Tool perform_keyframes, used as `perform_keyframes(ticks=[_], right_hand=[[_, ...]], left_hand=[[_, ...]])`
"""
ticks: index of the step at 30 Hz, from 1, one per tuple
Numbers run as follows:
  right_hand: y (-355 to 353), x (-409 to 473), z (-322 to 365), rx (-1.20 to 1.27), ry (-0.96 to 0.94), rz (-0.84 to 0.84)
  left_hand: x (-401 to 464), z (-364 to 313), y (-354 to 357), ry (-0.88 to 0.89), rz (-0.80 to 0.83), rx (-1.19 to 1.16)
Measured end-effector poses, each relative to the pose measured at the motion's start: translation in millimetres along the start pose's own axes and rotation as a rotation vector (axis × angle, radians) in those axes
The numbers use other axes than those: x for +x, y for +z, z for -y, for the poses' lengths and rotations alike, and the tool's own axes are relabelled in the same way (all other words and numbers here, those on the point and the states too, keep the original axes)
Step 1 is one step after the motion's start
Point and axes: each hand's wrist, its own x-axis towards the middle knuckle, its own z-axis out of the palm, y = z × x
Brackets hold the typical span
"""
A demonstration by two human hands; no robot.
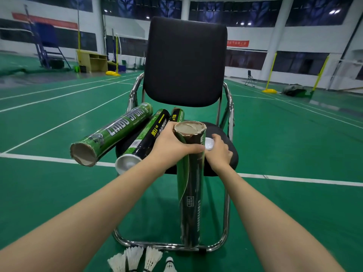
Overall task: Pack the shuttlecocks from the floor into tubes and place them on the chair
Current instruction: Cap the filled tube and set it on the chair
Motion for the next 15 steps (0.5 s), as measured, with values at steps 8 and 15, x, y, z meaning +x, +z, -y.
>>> perform_keyframes(ticks=[8,15], right_hand=[[-14.1,-4.8,3.7,0.171,-0.055,-0.014],[-39.4,-17.2,21.0,0.332,-0.190,0.021]], left_hand=[[-1.3,1.6,-1.3,0.009,0.010,0.015],[-5.4,5.7,2.1,0.012,0.022,0.079]])
